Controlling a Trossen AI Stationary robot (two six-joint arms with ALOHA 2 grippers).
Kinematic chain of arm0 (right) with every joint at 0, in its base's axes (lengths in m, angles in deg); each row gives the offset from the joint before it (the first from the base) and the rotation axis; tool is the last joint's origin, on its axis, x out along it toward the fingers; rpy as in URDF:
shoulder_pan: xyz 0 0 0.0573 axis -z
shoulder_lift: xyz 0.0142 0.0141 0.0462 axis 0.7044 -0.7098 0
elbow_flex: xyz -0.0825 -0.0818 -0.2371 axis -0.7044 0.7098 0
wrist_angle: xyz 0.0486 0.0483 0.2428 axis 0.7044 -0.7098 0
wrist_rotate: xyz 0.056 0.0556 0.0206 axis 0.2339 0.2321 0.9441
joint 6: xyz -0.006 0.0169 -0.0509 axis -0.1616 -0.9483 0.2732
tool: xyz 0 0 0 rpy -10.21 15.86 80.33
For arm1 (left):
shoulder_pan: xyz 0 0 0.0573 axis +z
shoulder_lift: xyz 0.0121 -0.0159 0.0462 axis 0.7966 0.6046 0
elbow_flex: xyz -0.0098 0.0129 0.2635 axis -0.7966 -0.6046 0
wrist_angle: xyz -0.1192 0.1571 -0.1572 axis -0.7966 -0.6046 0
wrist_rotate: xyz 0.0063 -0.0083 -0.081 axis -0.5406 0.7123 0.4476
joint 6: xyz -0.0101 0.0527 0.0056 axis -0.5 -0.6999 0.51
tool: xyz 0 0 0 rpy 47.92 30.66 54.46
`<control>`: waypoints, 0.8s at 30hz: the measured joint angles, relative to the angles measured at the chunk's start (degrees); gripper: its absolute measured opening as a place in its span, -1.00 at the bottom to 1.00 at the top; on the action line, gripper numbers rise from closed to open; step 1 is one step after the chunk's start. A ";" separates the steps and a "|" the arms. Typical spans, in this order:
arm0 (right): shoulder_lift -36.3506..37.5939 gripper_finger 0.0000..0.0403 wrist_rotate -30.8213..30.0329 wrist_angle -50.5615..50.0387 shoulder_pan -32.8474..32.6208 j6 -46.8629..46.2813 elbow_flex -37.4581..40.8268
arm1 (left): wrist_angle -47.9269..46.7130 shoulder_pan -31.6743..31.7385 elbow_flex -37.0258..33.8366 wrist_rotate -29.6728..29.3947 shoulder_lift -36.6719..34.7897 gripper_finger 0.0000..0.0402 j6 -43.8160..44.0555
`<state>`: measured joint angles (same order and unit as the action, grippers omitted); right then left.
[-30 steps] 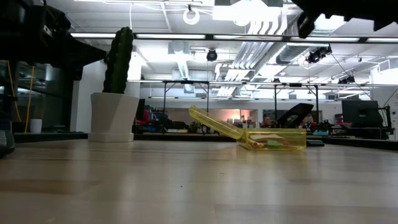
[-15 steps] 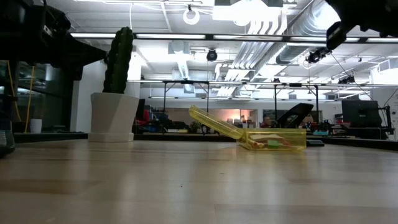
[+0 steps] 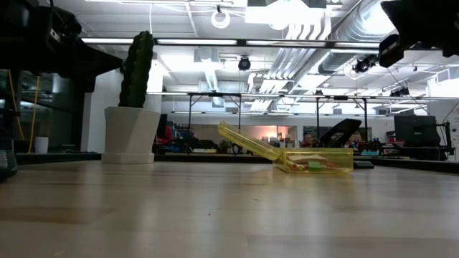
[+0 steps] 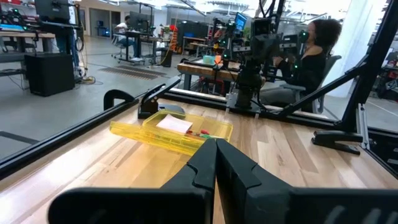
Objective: Pack school essentials
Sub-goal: Return to Home Position
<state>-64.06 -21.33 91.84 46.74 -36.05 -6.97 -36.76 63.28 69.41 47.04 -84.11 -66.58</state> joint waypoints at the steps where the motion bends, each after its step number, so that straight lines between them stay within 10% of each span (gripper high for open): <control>1: 0.00 -1.00 0.13 -0.65 0.00 0.31 0.00 | 0.00 0.00 0.00 0.00 -0.02 -1.00 0.00; 24: -0.09 -1.00 0.72 -9.27 0.00 7.09 2.97 | -0.04 -0.02 0.00 0.15 0.00 -1.00 0.00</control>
<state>-64.14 -20.61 82.57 46.74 -28.95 -3.99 -36.80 63.26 69.41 47.19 -84.11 -66.58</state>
